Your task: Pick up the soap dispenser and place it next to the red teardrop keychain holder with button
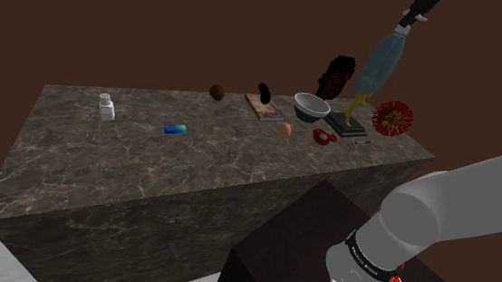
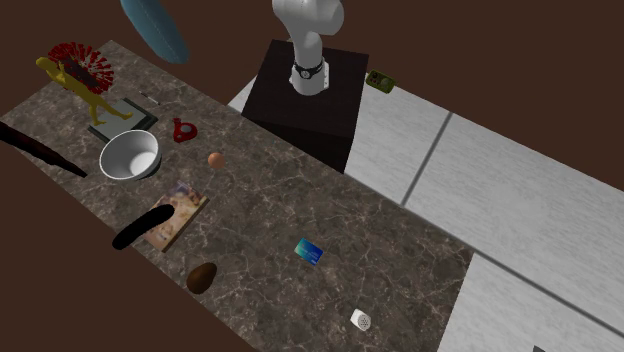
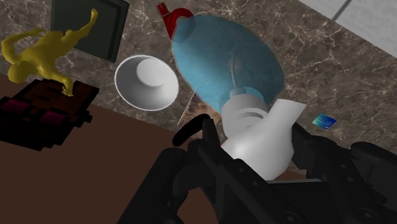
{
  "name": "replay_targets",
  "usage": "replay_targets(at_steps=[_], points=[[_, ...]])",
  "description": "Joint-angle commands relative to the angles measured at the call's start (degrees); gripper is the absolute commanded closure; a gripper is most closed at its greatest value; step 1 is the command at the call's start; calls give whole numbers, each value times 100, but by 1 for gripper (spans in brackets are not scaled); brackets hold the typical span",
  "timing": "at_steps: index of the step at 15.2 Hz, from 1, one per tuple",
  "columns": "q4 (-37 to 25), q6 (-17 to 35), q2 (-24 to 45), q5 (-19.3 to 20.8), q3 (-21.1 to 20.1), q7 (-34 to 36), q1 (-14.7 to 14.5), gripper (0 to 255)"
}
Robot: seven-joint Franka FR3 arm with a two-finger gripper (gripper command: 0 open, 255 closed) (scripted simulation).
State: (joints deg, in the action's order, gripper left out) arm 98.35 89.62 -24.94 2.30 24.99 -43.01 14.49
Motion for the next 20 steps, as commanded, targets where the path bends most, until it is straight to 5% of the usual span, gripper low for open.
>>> replay_targets(at_steps=[1,20], points=[[225,151,-85,29,-7,-2,20,255],[2179,1570,-640,237,4,-3,187,255]])
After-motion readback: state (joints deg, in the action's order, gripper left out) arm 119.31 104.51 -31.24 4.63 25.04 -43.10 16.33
